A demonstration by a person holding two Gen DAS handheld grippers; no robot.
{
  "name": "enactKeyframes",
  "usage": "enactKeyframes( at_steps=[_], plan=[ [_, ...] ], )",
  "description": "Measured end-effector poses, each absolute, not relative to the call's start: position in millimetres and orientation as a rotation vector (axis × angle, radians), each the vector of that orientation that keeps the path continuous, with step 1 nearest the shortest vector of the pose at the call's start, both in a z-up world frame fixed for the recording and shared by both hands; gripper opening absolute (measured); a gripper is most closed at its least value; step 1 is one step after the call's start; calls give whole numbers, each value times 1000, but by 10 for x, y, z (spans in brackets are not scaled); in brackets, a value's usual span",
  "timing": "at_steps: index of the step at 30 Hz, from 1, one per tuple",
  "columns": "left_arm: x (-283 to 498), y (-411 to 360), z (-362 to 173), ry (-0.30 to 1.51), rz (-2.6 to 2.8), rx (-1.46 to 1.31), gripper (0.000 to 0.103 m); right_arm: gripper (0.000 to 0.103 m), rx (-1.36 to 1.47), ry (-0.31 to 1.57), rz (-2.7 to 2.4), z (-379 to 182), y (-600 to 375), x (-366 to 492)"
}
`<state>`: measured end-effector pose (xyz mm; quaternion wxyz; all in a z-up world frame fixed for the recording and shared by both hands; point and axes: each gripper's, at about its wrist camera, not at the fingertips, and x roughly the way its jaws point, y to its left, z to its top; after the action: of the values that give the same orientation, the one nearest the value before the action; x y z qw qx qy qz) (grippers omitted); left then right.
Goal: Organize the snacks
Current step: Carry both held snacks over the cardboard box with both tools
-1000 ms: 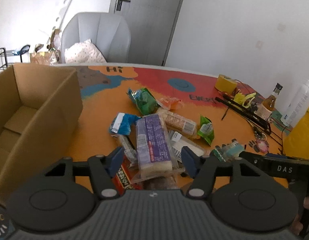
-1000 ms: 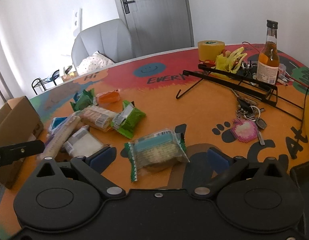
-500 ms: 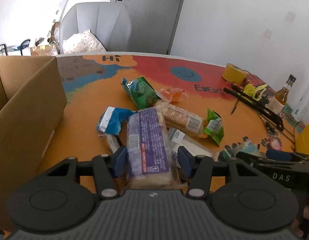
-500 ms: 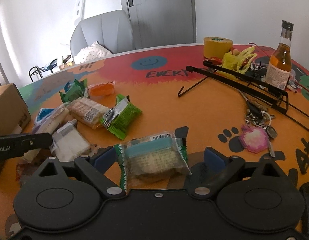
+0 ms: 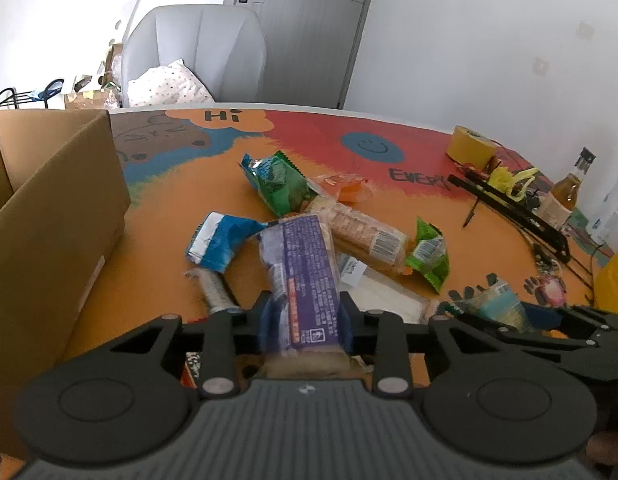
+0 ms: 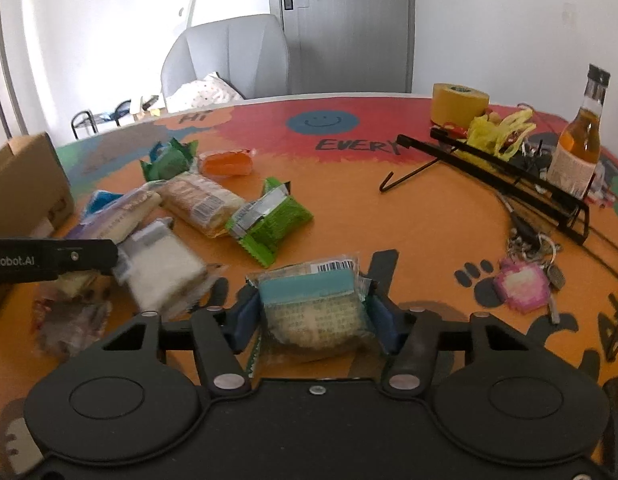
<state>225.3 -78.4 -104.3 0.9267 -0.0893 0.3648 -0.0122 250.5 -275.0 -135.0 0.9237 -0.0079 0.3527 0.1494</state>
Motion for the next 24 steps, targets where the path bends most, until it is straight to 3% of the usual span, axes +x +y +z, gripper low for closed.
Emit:
enactKeyframes(
  at_steps=[24],
  plan=[
    [1797,-470,-513,601,-9,-200,29,56,15,583,411,-787,-2317,2273]
  ],
)
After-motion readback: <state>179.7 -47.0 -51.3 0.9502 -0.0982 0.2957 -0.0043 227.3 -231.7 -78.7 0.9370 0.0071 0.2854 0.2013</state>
